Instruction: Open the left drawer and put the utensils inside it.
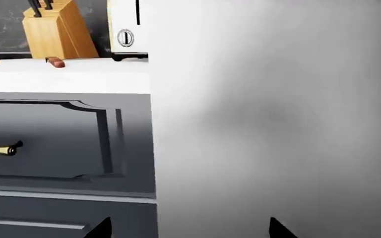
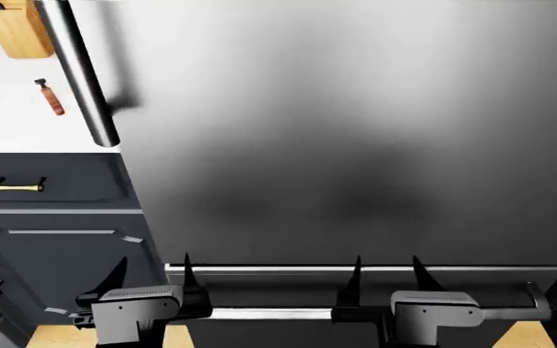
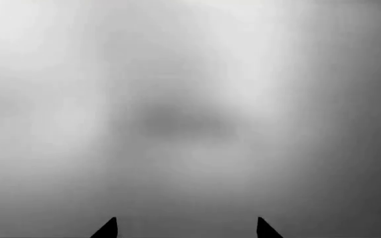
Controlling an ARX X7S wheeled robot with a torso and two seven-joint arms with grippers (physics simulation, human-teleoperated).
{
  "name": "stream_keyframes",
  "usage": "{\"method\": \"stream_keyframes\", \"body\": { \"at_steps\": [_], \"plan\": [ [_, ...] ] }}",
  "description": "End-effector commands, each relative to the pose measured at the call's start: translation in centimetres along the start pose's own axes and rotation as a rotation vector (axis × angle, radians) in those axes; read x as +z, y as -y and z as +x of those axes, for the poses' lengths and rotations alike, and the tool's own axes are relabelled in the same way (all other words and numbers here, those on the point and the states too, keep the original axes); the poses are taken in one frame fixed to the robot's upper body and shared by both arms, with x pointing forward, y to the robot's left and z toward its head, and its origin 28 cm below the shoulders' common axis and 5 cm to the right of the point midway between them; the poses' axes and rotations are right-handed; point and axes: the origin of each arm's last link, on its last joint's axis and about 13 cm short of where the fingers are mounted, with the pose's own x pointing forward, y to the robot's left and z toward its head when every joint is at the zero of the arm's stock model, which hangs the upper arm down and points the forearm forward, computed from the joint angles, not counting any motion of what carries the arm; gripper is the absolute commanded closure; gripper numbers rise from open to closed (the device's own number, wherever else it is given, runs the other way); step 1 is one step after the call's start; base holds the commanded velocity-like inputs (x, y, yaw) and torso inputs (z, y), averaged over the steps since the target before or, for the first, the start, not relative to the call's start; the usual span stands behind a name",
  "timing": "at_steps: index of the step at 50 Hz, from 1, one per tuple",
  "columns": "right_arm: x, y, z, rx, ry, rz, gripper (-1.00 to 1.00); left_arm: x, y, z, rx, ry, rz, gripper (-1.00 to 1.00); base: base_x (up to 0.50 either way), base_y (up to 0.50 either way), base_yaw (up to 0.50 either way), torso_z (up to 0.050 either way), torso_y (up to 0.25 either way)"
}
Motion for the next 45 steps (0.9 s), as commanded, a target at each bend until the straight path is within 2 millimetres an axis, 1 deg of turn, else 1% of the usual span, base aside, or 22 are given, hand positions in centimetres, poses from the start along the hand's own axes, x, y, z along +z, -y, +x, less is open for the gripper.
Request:
{"method": "stream_keyframes", "body": {
  "at_steps": [1, 24, 45],
  "plan": [
    [-0.19, 0.04, -0.13, -0.022, 0.009, -0.028, -1.0, 0.27, -0.28, -0.15, 0.025, 0.023, 0.017, -1.0, 0.0, 0.5, 0.0, 0.0, 0.0],
    [-0.34, 0.12, -0.04, -0.029, 0.006, -0.035, -1.0, 0.3, -0.34, -0.17, 0.035, 0.033, 0.036, -1.0, 0.0, 0.5, 0.0, 0.0, 0.0],
    [-0.09, 0.17, -0.23, -0.035, 0.01, -0.035, -1.0, 0.42, -0.46, -0.39, 0.035, 0.031, 0.033, -1.0, 0.0, 0.5, 0.0, 0.0, 0.0]
  ]
}}
